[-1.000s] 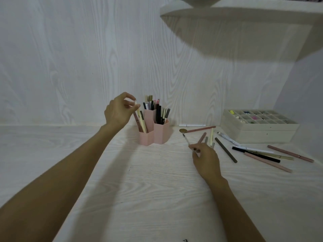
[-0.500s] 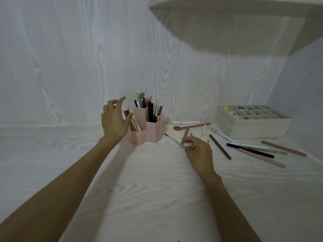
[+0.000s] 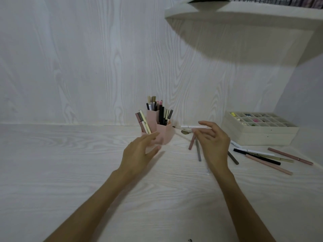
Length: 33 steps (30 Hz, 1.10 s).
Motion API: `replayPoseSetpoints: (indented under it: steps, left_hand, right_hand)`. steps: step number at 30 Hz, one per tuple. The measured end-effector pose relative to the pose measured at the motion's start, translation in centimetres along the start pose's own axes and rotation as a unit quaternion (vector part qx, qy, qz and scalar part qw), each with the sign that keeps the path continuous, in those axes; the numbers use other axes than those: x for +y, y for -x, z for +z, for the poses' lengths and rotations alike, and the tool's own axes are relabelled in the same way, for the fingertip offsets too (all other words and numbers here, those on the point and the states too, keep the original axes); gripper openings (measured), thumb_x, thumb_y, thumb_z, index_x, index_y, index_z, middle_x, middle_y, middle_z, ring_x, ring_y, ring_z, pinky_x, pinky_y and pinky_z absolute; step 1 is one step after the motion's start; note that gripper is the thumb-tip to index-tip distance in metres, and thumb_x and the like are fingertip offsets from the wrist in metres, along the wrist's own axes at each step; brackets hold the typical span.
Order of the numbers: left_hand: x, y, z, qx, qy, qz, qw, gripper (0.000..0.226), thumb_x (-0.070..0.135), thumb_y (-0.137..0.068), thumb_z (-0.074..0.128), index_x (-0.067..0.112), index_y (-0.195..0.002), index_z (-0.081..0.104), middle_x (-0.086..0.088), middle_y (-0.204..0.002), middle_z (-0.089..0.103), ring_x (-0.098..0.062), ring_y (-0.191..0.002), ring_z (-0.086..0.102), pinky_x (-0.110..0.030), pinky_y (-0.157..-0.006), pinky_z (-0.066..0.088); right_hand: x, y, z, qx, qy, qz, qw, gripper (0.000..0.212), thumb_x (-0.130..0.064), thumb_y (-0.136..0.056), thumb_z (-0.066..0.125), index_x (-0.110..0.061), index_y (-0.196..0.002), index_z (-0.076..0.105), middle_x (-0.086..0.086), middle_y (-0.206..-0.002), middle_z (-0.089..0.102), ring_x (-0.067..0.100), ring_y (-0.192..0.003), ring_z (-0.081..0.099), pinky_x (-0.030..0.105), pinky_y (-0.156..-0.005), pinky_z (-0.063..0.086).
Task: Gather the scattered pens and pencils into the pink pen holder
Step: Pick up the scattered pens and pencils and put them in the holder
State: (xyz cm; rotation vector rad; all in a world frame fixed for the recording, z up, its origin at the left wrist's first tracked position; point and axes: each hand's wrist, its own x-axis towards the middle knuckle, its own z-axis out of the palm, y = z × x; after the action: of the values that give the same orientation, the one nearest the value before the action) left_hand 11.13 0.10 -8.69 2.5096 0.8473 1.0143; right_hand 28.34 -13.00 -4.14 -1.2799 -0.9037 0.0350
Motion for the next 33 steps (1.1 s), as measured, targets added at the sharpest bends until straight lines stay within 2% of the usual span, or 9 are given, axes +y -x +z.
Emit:
replayPoseSetpoints:
  steps: [4,8,11,16,20,24,27,30,33]
  left_hand:
    - [-3.5,1.6,-0.3,-0.045,-0.061,-0.081,0.994,0.049,0.043,-0.091,0.054,0.032,-0.137,0.043,0.010,-0.139,0.049,-0.014,-0.125,0.043,-0.032,-0.097,0.037]
    - [-5.1,1.4,-0.6,-0.074,-0.095,-0.110,0.987,0.050,0.046,-0.093,0.047,0.025,-0.138,0.046,0.004,-0.143,0.047,-0.019,-0.131,0.040,-0.035,-0.105,0.030]
    - [-4.8,1.7,-0.1,-0.069,-0.096,-0.103,0.988,0.044,0.044,-0.094,0.045,0.024,-0.132,0.052,0.004,-0.141,0.049,-0.018,-0.131,0.039,-0.033,-0.105,0.027]
    - [-4.9,2.0,0.3,-0.047,-0.103,-0.092,0.989,0.042,0.043,-0.096,0.039,0.024,-0.131,0.051,0.005,-0.142,0.046,-0.016,-0.131,0.037,-0.030,-0.105,0.024]
    - [-5.2,2.1,0.3,-0.047,-0.092,-0.094,0.990,0.043,0.044,-0.096,0.038,0.025,-0.133,0.049,0.006,-0.144,0.043,-0.014,-0.133,0.034,-0.029,-0.107,0.022]
    - [-5.2,2.1,0.4,-0.050,-0.084,-0.097,0.990,0.044,0.044,-0.096,0.038,0.025,-0.134,0.048,0.006,-0.144,0.043,-0.015,-0.134,0.033,-0.029,-0.108,0.021]
    - [-5.2,2.1,0.4,-0.048,-0.087,-0.098,0.990,0.043,0.044,-0.096,0.038,0.025,-0.134,0.048,0.007,-0.144,0.043,-0.014,-0.134,0.032,-0.029,-0.107,0.021]
    - [-5.2,2.1,0.4,-0.047,-0.089,-0.099,0.990,0.043,0.044,-0.096,0.039,0.025,-0.134,0.049,0.007,-0.144,0.043,-0.014,-0.133,0.033,-0.029,-0.107,0.021]
    - [-5.2,2.1,0.3,-0.042,-0.092,-0.097,0.990,0.043,0.044,-0.096,0.039,0.025,-0.133,0.050,0.006,-0.143,0.044,-0.014,-0.133,0.034,-0.030,-0.107,0.022]
  right_hand:
    - [-1.8,-2.5,0.3,-0.018,0.230,-0.143,0.963,0.011,-0.022,-0.086,0.066,-0.020,-0.097,0.067,-0.006,-0.076,0.068,0.000,-0.072,0.066,0.008,-0.069,0.050]
    - [-5.6,-7.0,1.7,0.025,0.199,-0.232,0.952,0.010,-0.026,-0.090,0.061,-0.019,-0.095,0.066,-0.007,-0.071,0.067,0.005,-0.068,0.068,0.026,-0.069,0.057]
    - [-7.7,-10.3,4.7,0.035,0.170,-0.269,0.947,0.011,-0.025,-0.090,0.060,-0.017,-0.095,0.065,-0.007,-0.067,0.065,0.006,-0.064,0.067,0.030,-0.067,0.058]
    - [-7.1,-12.6,10.9,-0.078,0.274,-0.263,0.922,0.015,-0.022,-0.092,0.057,-0.011,-0.100,0.064,0.006,-0.071,0.069,0.018,-0.065,0.067,0.039,-0.070,0.057]
    - [-4.9,-12.6,14.3,-0.147,0.356,-0.206,0.900,0.022,-0.027,-0.090,0.060,-0.010,-0.104,0.057,0.006,-0.069,0.068,0.020,-0.064,0.064,0.033,-0.068,0.052]
    - [-3.1,-12.4,16.2,-0.083,0.313,-0.123,0.938,0.031,-0.039,-0.082,0.069,-0.012,-0.080,0.054,0.006,-0.072,0.069,0.020,-0.065,0.064,0.030,-0.062,0.049]
    - [-2.2,-12.1,16.3,-0.046,0.378,-0.151,0.912,0.035,-0.043,-0.082,0.067,-0.010,-0.073,0.059,0.002,-0.067,0.065,0.018,-0.064,0.061,0.026,-0.056,0.036]
    - [-1.2,-11.7,15.5,-0.115,0.473,-0.215,0.846,0.048,-0.047,-0.091,0.052,-0.008,-0.071,0.070,0.005,-0.071,0.068,0.021,-0.080,0.062,0.028,-0.063,0.035]
    - [-0.6,-11.7,14.3,-0.172,0.495,-0.222,0.822,0.060,-0.045,-0.098,0.034,-0.007,-0.076,0.075,0.006,-0.105,0.070,0.024,-0.115,0.050,0.033,-0.092,0.032]
